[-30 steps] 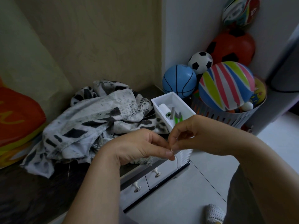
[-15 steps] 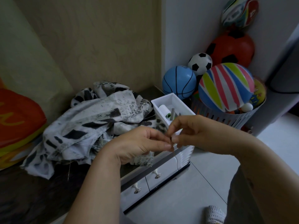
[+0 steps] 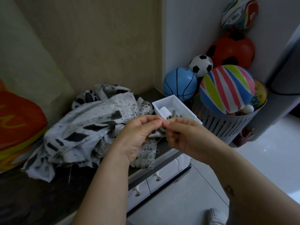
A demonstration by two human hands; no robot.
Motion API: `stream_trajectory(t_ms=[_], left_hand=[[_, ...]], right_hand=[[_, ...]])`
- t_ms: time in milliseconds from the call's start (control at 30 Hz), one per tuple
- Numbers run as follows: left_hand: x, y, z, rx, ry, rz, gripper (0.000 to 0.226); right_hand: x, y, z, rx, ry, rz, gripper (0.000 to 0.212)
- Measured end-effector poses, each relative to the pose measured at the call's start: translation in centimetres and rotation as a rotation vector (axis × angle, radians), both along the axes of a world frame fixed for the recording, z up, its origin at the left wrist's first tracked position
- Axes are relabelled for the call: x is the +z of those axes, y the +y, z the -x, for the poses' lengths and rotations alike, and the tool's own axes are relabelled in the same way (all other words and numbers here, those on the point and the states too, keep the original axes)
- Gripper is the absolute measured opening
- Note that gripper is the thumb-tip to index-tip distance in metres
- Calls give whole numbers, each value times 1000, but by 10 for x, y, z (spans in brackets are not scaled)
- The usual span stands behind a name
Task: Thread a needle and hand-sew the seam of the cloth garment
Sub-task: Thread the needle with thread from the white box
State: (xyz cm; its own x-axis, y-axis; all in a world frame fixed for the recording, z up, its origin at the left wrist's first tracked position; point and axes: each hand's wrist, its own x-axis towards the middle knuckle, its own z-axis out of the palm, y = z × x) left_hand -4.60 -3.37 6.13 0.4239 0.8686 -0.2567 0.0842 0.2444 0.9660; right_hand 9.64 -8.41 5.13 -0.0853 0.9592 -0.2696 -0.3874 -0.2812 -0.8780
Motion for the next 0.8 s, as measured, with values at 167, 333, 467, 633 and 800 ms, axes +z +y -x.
stream_trajectory(t_ms=[167, 333, 467, 633, 800], left_hand=[[-1, 0, -3, 56, -48, 35, 14], [-1, -1, -6, 79, -114, 62, 16], [-1, -1, -7, 115, -142, 78, 16], [1, -1, -8, 210, -190, 100, 10], [3, 2, -1, 258, -72, -141, 14]], right_hand=[[0, 2, 0, -53, -15, -59, 13], [-2, 3, -1, -37, -24, -80, 14], [-2, 2, -3, -41, -19, -84, 7], [-1, 4, -6, -97, -8, -86, 9], [0, 5, -12, -140, -33, -87, 13]])
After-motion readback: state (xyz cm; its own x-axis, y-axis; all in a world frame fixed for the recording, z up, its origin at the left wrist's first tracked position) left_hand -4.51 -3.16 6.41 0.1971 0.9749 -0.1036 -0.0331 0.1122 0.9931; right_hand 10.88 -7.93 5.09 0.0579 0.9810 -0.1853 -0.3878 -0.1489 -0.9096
